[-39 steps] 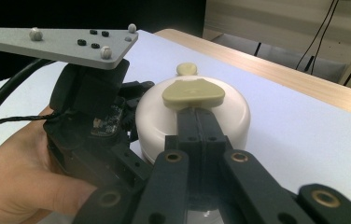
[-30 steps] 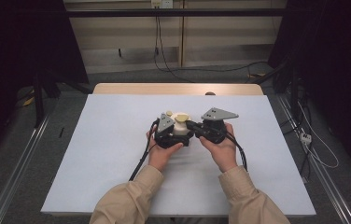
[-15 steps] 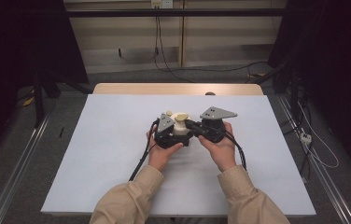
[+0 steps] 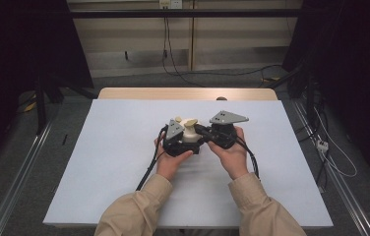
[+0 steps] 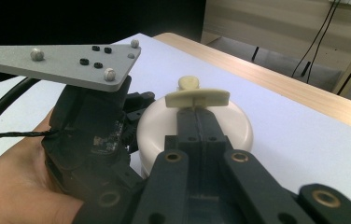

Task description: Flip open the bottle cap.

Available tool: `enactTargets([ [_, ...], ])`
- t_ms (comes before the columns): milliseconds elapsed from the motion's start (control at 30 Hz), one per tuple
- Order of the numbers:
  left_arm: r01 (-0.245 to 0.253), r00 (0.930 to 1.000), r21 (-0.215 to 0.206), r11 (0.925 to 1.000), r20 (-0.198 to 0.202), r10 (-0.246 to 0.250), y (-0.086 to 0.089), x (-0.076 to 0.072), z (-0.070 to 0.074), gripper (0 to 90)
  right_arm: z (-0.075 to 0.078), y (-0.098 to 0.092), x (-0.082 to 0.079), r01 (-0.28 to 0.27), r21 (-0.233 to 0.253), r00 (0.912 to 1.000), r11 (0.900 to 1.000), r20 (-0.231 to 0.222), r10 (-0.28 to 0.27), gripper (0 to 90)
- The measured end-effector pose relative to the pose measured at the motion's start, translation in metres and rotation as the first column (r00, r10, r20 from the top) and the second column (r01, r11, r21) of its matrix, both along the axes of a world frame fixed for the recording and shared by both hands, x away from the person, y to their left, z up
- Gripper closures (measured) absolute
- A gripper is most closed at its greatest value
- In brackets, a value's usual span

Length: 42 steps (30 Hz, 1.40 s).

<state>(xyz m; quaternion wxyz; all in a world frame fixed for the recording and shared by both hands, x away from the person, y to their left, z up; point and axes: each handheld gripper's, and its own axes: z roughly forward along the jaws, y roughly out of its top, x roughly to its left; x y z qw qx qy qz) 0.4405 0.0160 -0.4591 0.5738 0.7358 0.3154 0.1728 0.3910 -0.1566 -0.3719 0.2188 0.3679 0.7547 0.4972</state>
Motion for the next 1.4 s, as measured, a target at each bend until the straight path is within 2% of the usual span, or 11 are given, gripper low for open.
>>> enactTargets([
  [500,0.000,1.0000,0.000,1.0000,-0.002,0.000,-0.0001,-0.0001,0.0000,5.8,0.0015,0.0017,0.0020,-0.002,-0.008,1.0000,1.000,0.005,0.002,90.0],
  [833,0.001,1.0000,0.004,1.0000,0.002,-0.001,0.0001,0.0001,0.0001,5.8,0.0018,0.0016,0.0025,-0.005,0.009,1.0000,1.000,0.006,0.005,90.0],
  [1400,0.001,1.0000,0.001,1.0000,0.000,-0.001,-0.0001,0.0000,0.0000,5.8,0.0030,0.0037,0.0046,-0.005,0.010,1.0000,1.000,0.008,0.005,90.0],
])
